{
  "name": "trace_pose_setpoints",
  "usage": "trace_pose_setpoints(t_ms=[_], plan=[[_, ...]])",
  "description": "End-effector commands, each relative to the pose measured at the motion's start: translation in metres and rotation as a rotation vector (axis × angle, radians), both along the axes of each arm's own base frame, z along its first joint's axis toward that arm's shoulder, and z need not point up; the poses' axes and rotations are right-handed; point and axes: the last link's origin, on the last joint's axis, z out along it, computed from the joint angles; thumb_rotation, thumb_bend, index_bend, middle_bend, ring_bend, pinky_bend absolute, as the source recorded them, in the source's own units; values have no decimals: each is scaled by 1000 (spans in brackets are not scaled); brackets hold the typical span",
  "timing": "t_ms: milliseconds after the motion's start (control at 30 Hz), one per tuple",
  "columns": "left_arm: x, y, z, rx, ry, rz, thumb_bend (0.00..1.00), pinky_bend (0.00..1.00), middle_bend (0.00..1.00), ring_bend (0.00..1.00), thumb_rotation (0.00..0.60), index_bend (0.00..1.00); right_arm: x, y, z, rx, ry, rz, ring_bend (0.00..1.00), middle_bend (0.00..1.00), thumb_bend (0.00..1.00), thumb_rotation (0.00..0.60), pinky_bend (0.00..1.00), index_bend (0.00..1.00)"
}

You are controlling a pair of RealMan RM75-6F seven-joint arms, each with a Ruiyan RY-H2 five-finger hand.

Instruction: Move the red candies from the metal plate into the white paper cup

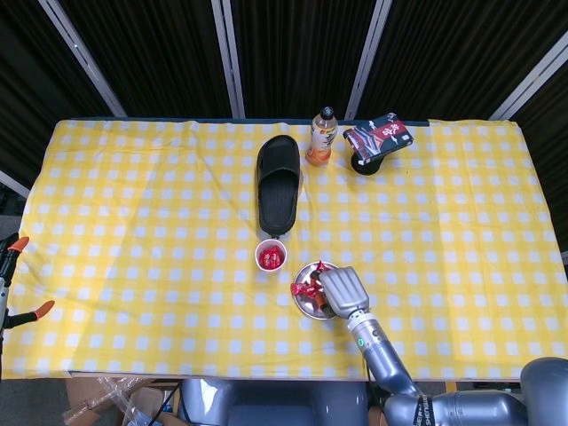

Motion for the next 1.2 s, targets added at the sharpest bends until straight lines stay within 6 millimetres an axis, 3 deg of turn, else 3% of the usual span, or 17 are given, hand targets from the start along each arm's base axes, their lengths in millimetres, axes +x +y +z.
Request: trace_pose_setpoints(t_ms=[33, 333, 600, 867, 1200], plan=[[0, 0, 0, -1, 0, 1, 39, 0, 0, 0, 600, 30, 3, -2, 6, -15, -9, 6, 891, 818, 549, 600, 846, 551], [0, 0, 0, -5, -1, 1, 40, 0, 0, 0, 600, 30, 21, -12, 31, -61, -59, 23, 891, 818, 550, 600, 846, 551], [-1, 1, -1, -15, -7, 13, 39, 0, 0, 0, 600, 29, 55, -26, 45, -88, -91, 75, 891, 818, 550, 600, 846, 551], [-2, 2, 0, -28, -14, 26, 39, 0, 0, 0, 600, 29, 78, -39, 35, -70, -91, 101, 891, 818, 550, 600, 846, 551], [-3, 2, 0, -43, -26, 35, 39, 0, 0, 0, 600, 29, 87, -52, 14, -44, -81, 96, 891, 818, 550, 600, 846, 556]])
